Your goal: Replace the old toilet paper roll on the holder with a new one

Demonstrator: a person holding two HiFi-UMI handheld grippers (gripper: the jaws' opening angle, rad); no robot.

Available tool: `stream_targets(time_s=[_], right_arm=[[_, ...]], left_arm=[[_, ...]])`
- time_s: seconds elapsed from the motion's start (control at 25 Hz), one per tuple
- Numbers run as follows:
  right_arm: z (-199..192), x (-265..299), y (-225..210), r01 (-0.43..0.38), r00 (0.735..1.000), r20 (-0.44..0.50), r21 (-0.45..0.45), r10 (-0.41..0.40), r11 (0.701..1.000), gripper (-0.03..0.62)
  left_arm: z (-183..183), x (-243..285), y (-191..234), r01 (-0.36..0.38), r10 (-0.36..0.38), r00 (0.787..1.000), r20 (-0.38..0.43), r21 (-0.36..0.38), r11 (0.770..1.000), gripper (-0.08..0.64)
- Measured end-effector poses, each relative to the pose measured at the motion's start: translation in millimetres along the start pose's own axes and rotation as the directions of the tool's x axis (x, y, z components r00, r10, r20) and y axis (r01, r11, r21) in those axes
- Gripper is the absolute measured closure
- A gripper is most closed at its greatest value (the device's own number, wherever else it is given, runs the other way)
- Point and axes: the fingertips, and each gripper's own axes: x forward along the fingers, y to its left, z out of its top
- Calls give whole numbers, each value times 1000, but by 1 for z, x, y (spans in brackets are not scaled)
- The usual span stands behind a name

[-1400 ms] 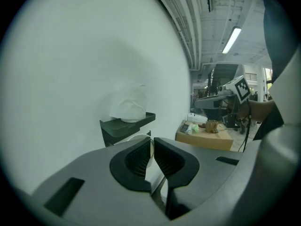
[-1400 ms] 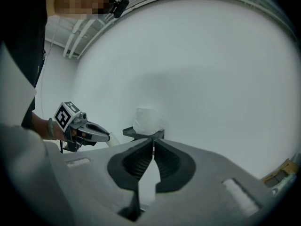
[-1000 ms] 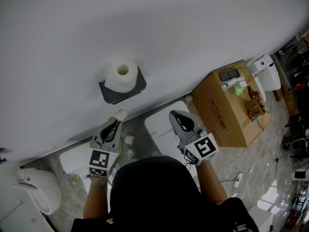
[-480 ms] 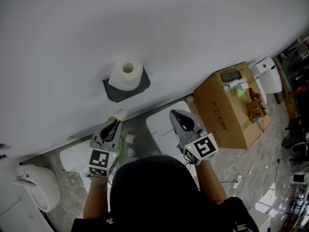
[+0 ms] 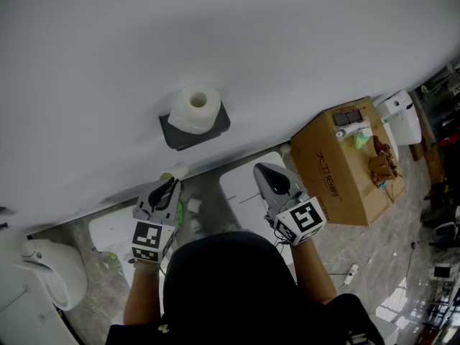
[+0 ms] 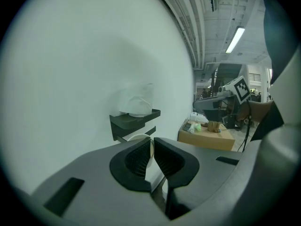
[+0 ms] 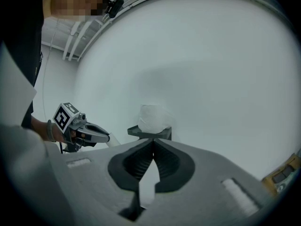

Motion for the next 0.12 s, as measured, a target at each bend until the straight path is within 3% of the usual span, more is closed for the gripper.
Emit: stream_targets(time_s=[0.12], right_arm=[[0, 1, 1, -2, 1000, 2, 2, 2, 1000, 594]], left_arm=[[-3, -1, 0, -2, 2, 1000, -17, -11, 1000, 525]])
